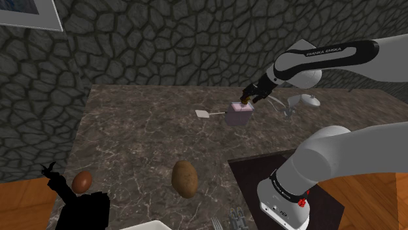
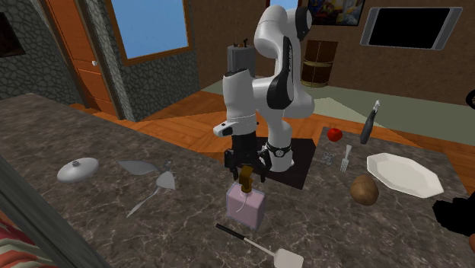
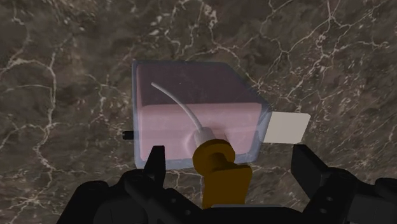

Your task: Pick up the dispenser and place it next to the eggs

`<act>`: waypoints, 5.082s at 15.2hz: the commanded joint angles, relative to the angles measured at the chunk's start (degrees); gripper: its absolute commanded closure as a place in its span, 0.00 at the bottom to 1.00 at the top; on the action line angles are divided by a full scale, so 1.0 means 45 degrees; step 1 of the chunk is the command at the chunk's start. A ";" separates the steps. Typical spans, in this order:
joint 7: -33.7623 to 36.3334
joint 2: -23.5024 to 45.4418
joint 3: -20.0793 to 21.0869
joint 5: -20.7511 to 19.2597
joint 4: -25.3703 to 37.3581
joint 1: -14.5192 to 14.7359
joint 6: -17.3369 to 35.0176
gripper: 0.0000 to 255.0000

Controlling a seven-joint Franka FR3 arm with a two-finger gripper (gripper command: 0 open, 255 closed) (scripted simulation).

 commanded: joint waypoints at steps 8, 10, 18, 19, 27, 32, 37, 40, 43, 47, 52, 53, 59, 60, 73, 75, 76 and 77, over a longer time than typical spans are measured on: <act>-0.0004 0.0006 -0.0003 0.0002 -0.0003 0.0002 0.0011 1.00; -0.0002 0.0007 -0.0002 0.0003 -0.0005 0.0004 0.0013 1.00; 0.0345 -0.0588 0.0331 -0.0135 0.0502 -0.0196 -0.1077 1.00; 0.0407 -0.0692 0.0390 -0.0153 0.0612 -0.0225 -0.1288 1.00; 0.0843 -0.1348 0.0796 -0.0224 0.1587 -0.0356 -0.2893 1.00; 0.1072 -0.1611 0.0999 -0.0224 0.2277 -0.0374 -0.3827 1.00; 0.1277 -0.1774 0.1174 -0.0202 0.3021 -0.0362 -0.4716 1.00; 0.1390 -0.1828 0.1267 -0.0182 0.3492 -0.0343 -0.5231 1.00; 0.1496 -0.1851 0.1352 -0.0158 0.3981 -0.0317 -0.5734 1.00; 0.1630 -0.1839 0.1452 -0.0122 0.4661 -0.0274 -0.6388 1.00; 0.1785 -0.1758 0.1560 -0.0070 0.5553 -0.0211 -0.7184 1.00; 0.1814 -0.1734 0.1580 -0.0059 0.5737 -0.0196 -0.7341 1.00; 0.1983 -0.1534 0.1678 0.0010 0.6883 -0.0103 -0.8270 1.00; 0.2010 -0.1492 0.1692 0.0022 0.7080 -0.0086 -0.8424 1.00; 0.2870 -0.1357 0.2385 0.0306 0.8888 0.0136 -1.0012 1.00; 0.3463 -0.1765 0.2977 0.0488 0.8521 0.0184 -0.9988 1.00; 0.3759 -0.1950 0.3272 0.0590 0.8359 0.0218 -0.9977 1.00; 0.4055 -0.2123 0.3566 0.0699 0.8211 0.0257 -0.9966 1.00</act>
